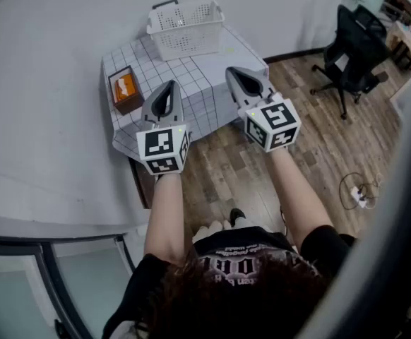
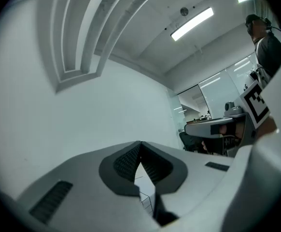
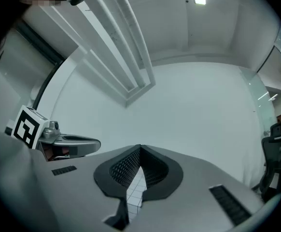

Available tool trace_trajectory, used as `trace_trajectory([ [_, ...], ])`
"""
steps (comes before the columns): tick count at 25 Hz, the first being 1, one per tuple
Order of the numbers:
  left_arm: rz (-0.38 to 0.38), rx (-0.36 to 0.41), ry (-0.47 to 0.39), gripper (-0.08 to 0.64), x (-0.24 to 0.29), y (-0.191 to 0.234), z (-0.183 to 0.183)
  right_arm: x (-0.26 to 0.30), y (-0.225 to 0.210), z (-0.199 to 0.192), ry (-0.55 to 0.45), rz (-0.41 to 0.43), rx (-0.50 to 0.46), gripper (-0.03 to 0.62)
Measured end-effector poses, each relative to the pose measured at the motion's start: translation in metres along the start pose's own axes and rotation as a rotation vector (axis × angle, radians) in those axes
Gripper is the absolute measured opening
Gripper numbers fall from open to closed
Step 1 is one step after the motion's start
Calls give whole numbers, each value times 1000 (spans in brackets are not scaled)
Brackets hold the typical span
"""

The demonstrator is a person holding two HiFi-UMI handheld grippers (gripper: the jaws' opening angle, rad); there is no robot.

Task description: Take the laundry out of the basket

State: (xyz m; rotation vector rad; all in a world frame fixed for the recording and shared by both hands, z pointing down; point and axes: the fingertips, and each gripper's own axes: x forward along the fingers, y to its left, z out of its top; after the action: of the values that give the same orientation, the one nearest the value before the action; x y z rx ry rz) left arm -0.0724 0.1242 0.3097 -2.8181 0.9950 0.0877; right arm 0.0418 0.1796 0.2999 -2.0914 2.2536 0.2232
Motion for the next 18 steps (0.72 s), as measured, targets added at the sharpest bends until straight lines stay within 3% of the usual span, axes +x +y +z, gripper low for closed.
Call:
trace_trajectory([
  [10, 7, 2, 11, 0, 12, -4, -6, 6, -1, -12, 19, 77, 4, 29],
  [18, 28, 2, 21, 0, 30, -7, -15, 7, -30, -20, -30, 108, 77, 29],
])
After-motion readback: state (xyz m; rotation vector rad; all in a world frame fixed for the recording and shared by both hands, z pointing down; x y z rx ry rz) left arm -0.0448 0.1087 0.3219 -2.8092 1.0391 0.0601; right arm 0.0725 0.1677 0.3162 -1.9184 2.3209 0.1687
